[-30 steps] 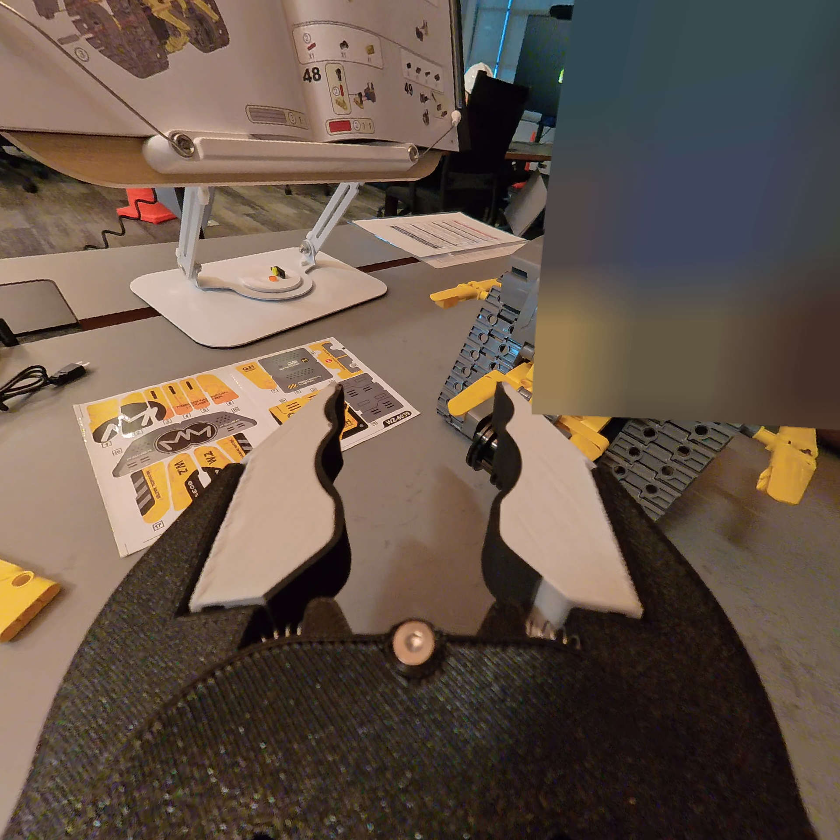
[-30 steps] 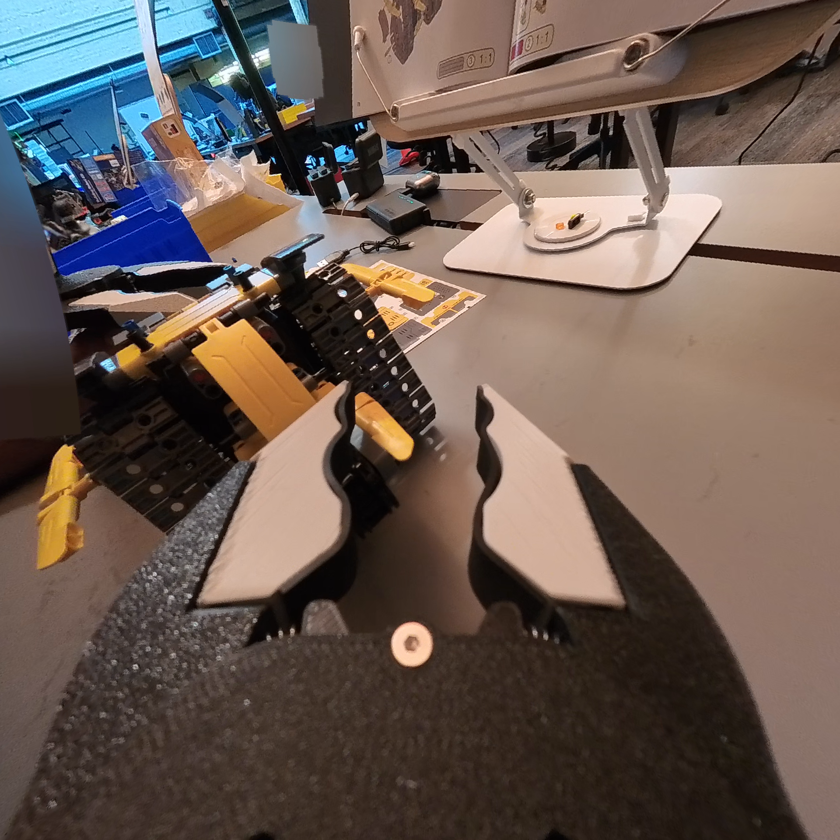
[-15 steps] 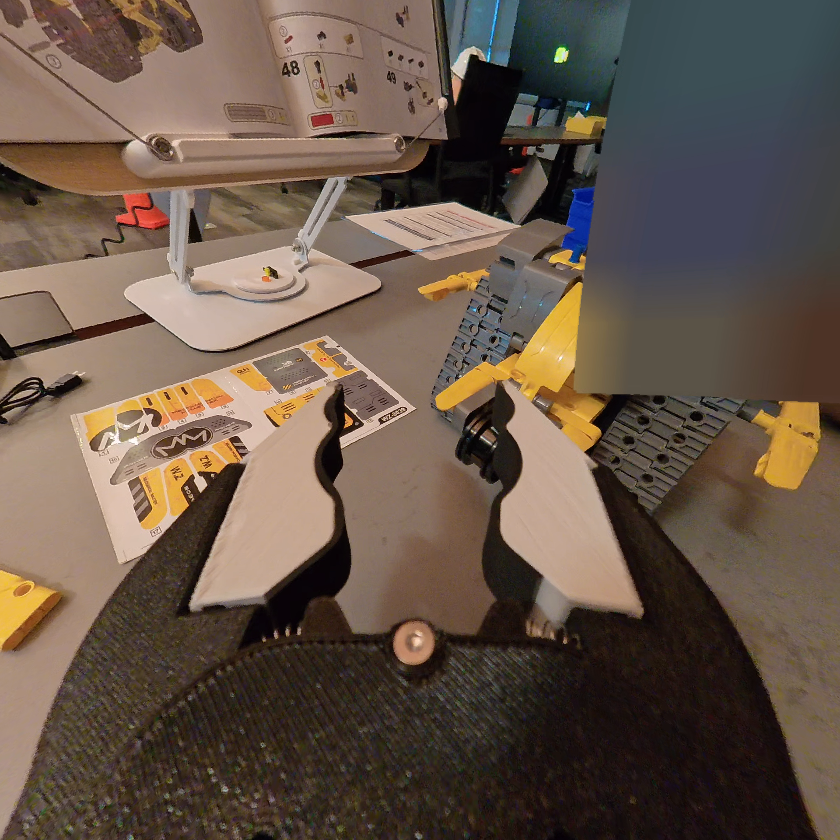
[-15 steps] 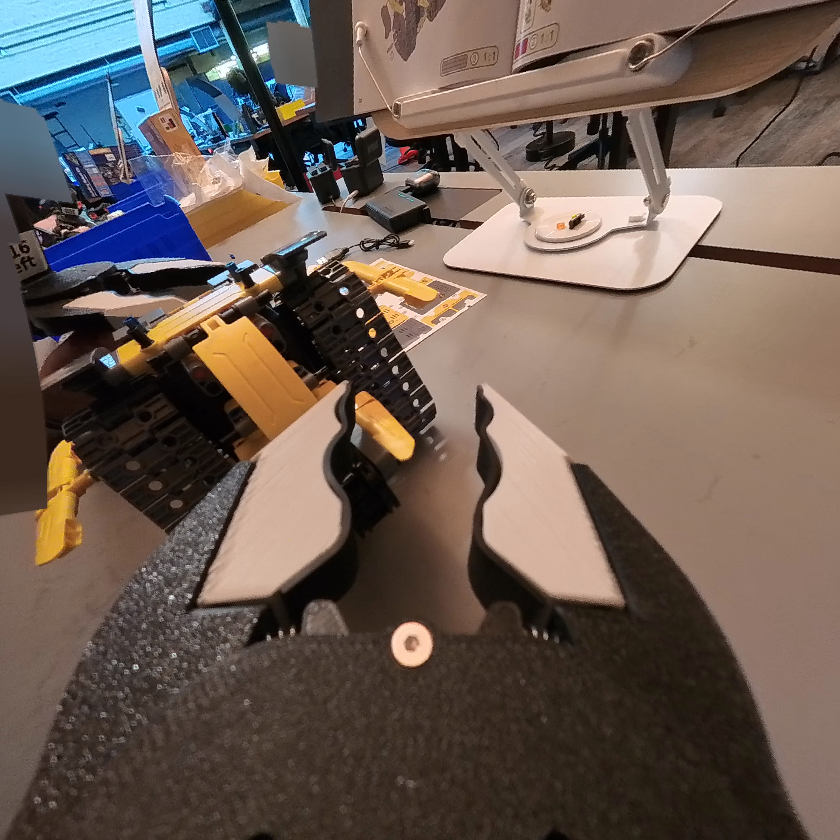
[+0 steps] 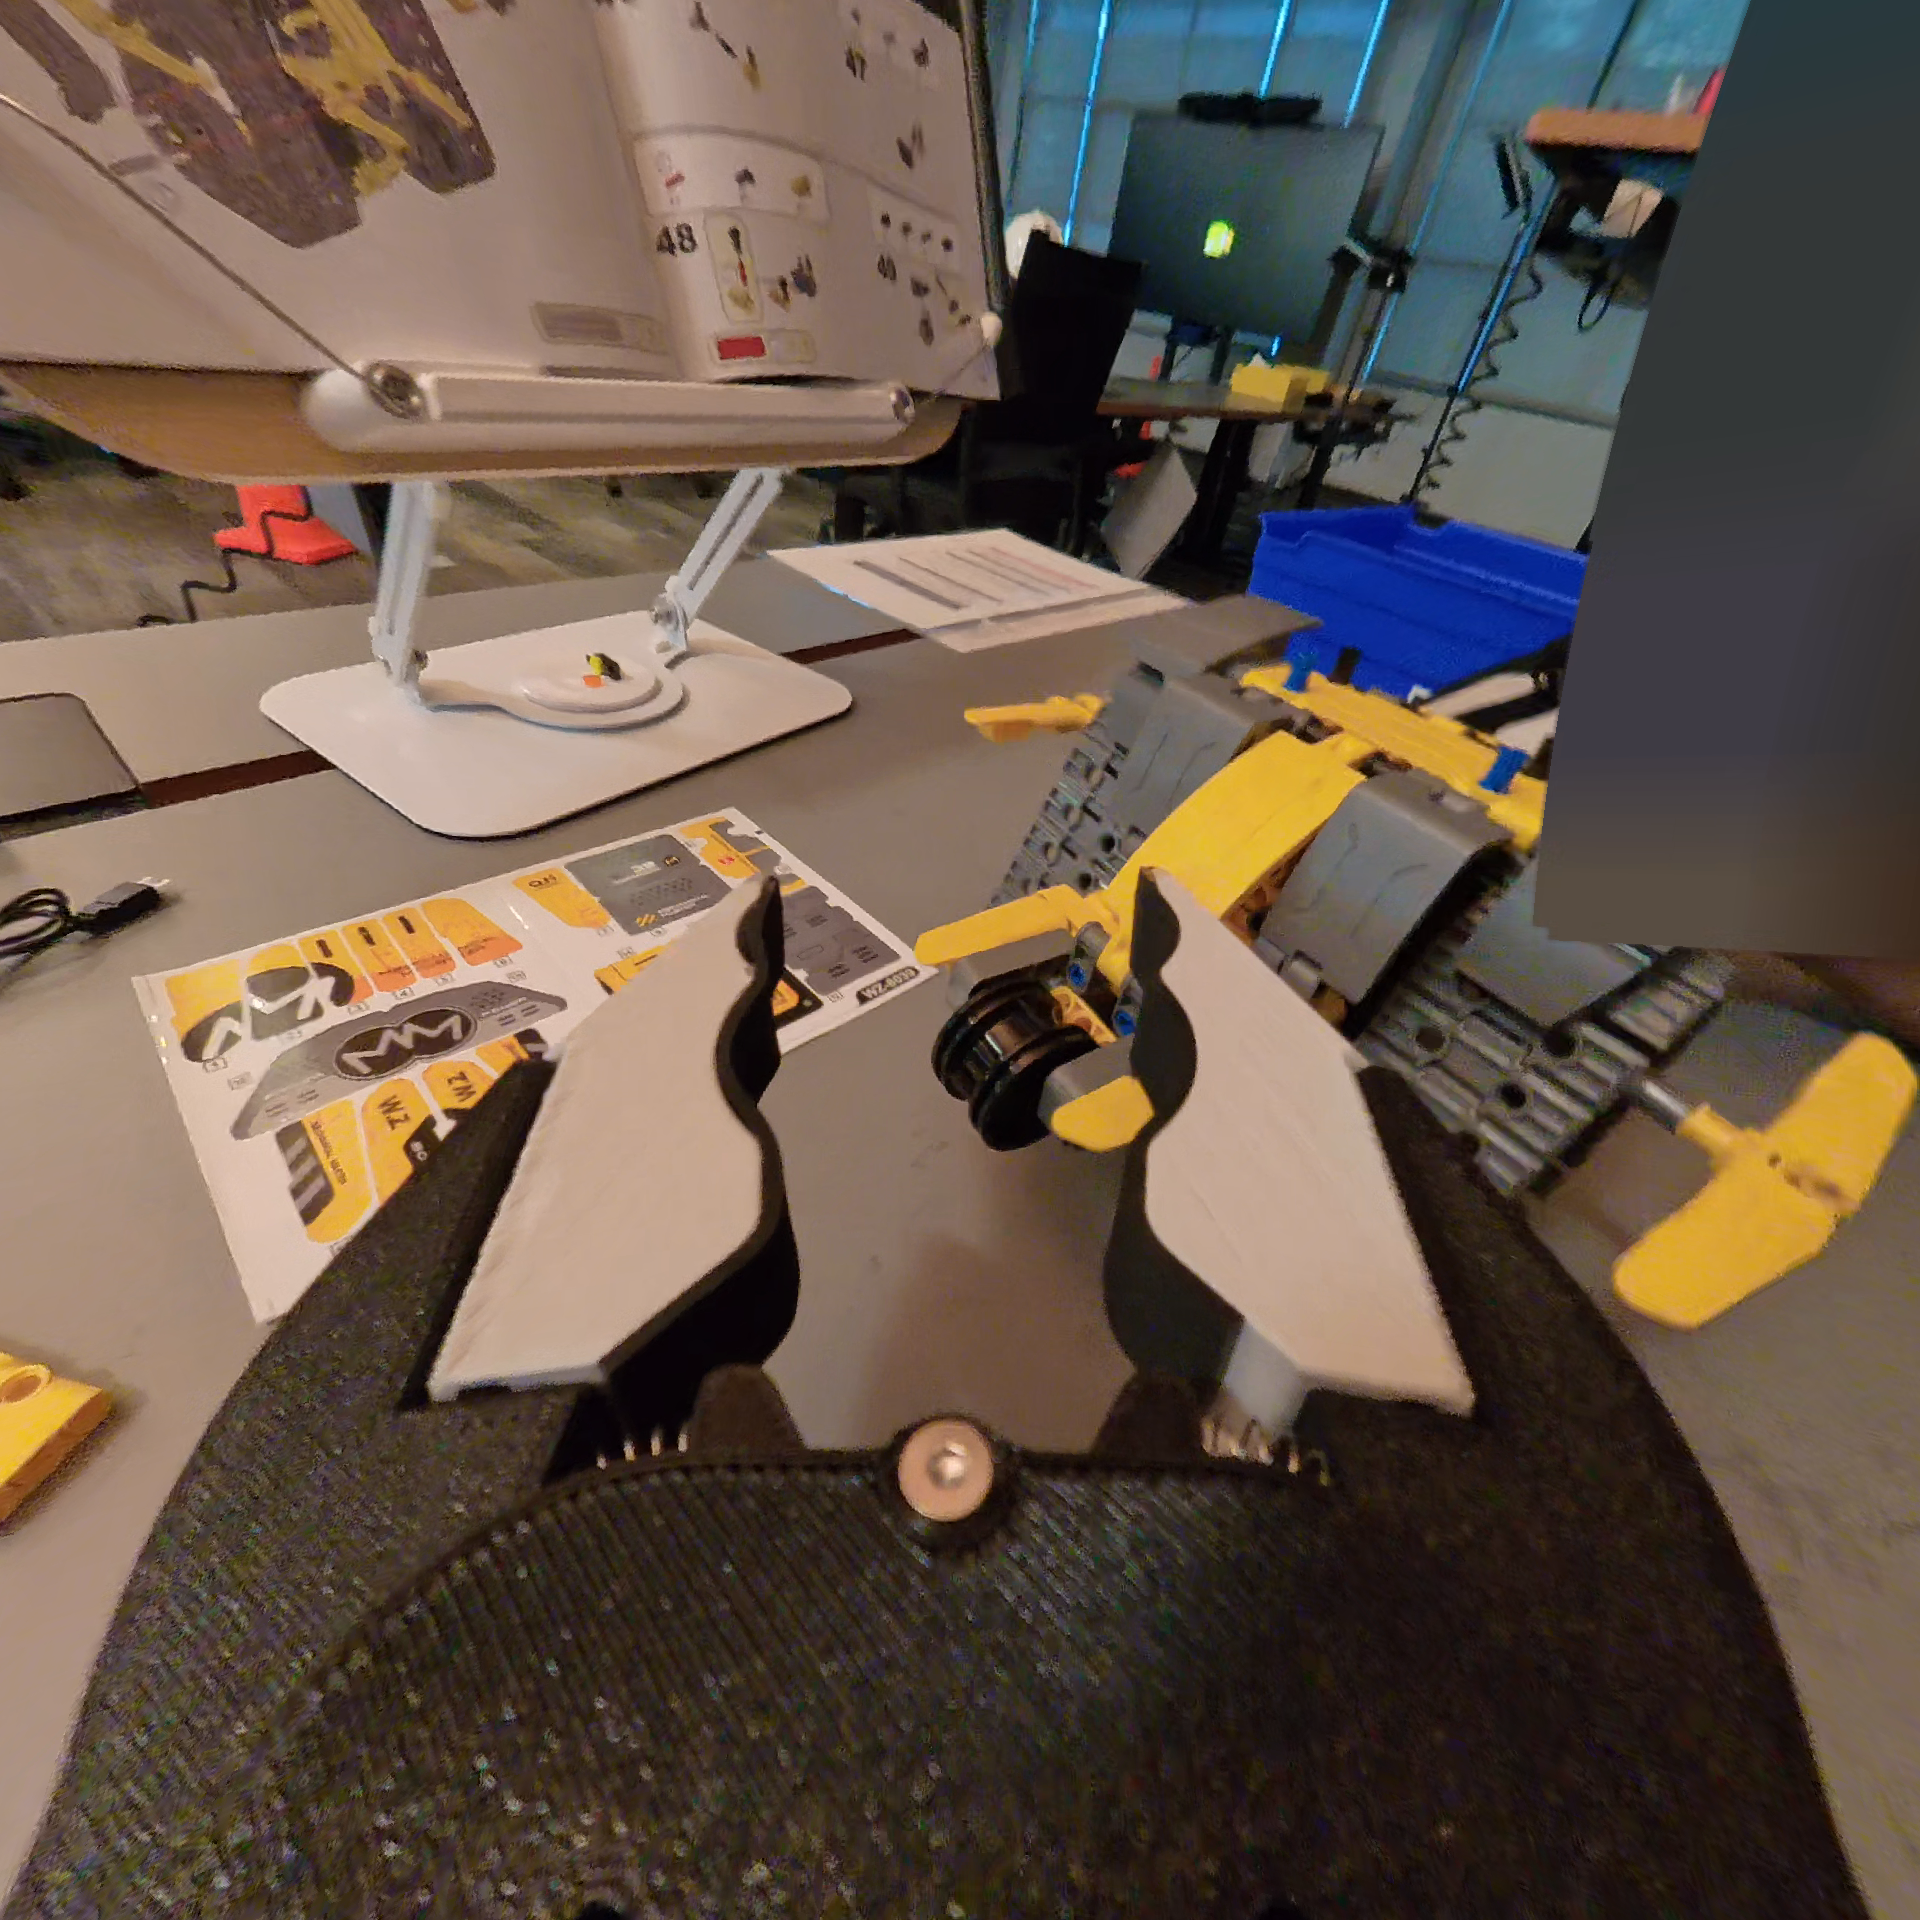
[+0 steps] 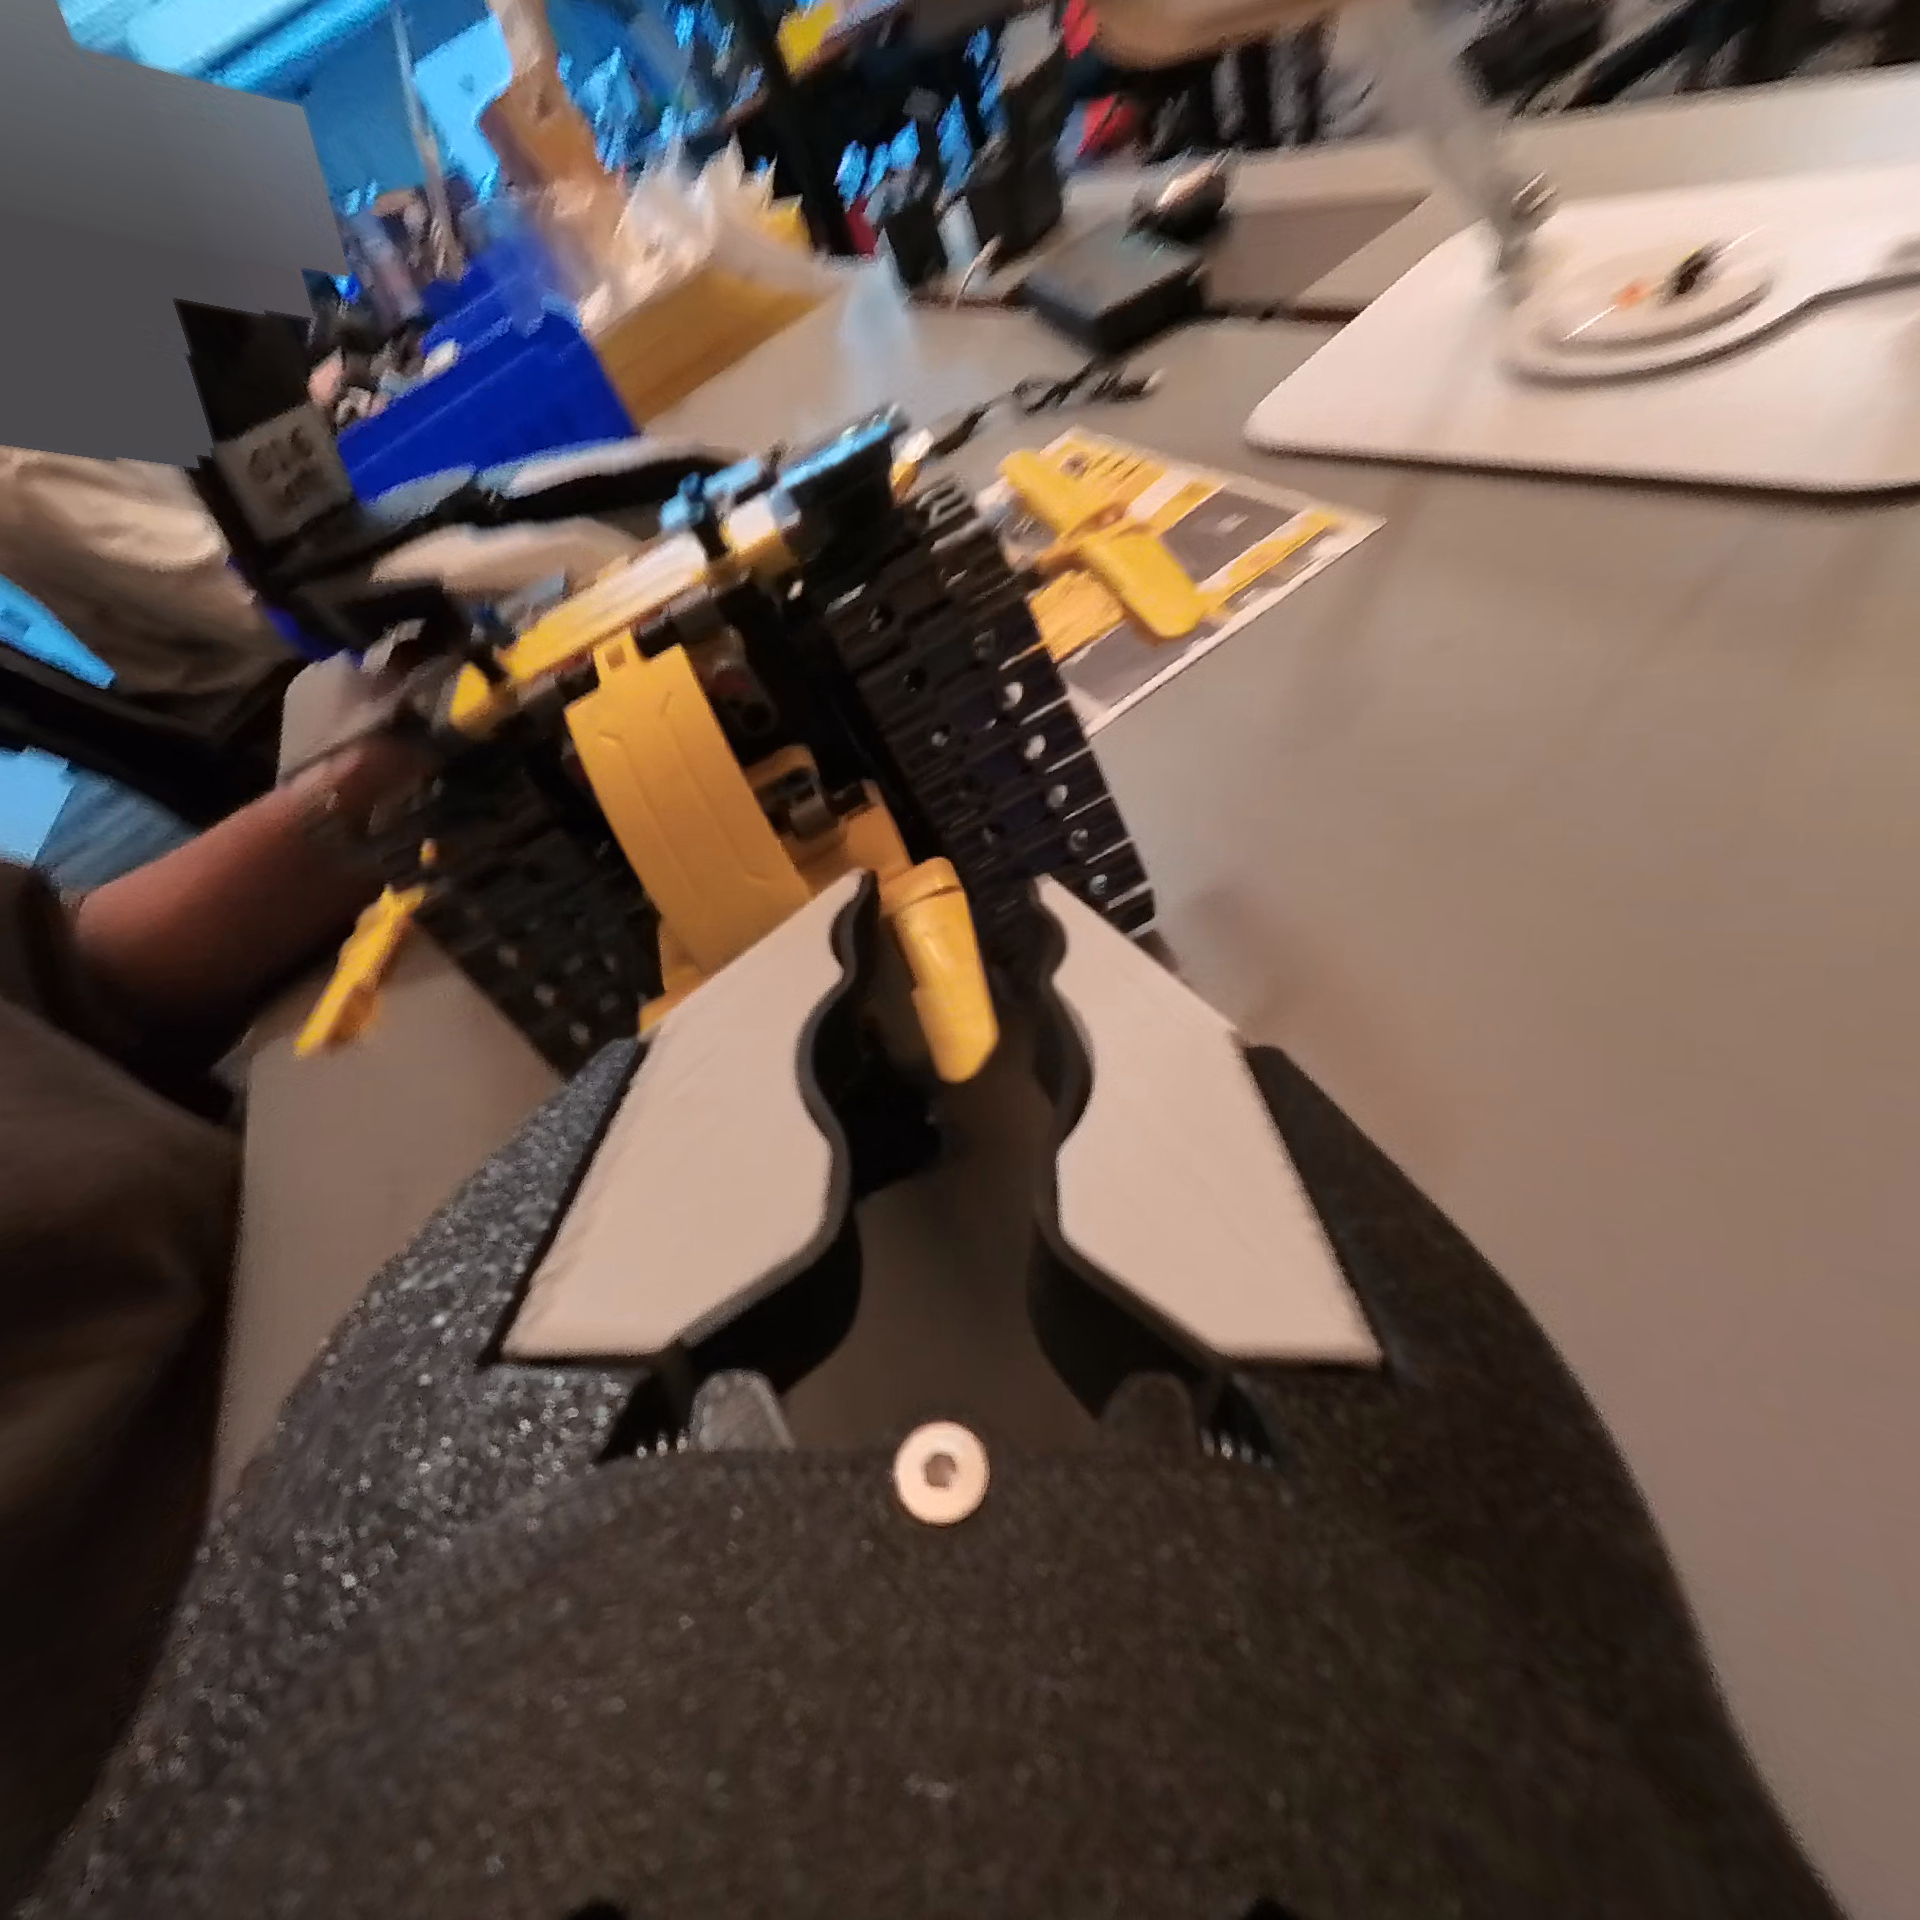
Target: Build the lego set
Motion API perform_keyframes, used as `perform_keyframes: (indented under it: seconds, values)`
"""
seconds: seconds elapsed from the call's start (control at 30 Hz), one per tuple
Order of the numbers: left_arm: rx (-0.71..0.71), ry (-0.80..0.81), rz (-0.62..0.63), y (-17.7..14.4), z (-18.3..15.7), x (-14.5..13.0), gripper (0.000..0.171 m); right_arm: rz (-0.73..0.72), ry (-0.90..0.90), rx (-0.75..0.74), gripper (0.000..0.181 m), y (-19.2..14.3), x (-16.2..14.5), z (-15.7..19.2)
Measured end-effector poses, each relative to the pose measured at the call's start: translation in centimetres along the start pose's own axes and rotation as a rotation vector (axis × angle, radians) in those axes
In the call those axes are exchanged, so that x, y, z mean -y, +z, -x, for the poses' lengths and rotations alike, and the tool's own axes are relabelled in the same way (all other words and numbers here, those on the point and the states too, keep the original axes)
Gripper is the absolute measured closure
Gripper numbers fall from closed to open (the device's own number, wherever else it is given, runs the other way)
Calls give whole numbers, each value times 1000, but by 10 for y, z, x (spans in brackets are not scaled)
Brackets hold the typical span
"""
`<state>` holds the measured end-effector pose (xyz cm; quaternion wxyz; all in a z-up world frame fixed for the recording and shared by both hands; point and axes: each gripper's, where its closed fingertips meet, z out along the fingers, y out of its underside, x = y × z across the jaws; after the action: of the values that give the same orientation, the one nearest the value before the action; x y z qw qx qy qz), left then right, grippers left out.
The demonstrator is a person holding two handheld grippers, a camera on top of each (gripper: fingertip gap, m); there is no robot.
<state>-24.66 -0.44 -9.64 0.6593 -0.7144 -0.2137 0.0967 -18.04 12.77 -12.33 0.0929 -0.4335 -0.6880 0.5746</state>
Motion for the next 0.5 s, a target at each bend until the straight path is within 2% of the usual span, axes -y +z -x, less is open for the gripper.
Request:
perform_keyframes:
  seconds: [0.1, 0.23, 0.5]
  values:
    - [-4, -41, -27, -3, 5, 4, 106, 35, -10, 45, 147, 4, -6, 14]
    - [-8, -83, -36, -3, 9, 5, 105, 54, -44, 61, 146, 5, -9, 21]
    - [-1, -95, -45, -4, 11, 6, 106, -31, 21, 127, 140, -3, 6, 24]
